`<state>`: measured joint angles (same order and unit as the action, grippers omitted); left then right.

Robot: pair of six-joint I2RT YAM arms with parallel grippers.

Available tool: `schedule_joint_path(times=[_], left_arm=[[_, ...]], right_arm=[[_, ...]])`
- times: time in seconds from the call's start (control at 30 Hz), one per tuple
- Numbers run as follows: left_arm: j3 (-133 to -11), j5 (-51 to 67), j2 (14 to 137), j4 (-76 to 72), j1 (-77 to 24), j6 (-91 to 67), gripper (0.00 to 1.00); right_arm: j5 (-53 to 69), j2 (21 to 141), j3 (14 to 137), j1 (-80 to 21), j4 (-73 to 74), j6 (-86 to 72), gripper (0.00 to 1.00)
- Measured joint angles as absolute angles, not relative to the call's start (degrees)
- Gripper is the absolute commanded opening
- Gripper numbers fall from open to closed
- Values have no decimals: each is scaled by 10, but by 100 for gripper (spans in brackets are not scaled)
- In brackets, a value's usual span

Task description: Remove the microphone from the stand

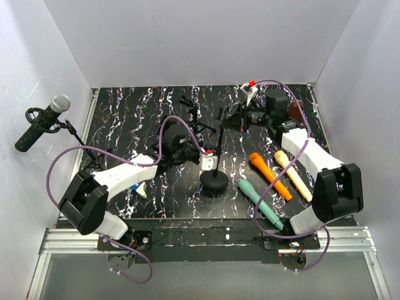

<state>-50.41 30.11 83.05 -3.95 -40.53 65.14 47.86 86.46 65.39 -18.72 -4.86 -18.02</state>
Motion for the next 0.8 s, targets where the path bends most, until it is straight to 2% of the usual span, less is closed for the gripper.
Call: schedule_joint_path(times=[0.13,0.3,0.47,0.67,0.8], left_arm=[[-563,286,859,18,-405,602,0],[-702,293,918,170,-398,495,0],[-835,366,973,301,-374,407,0],[-866,478,985,353,-361,326,0],[-933,562,1047,403,-324,252,0]], right_arm=[[480,864,656,-180,-49,-164,1],[484,846,658,-176,-50,-117,1],[472,783,641,-178,-48,-38,1],[460,700,590,-173,-32,4,1],[450,674,578,-168,-15,53,1]])
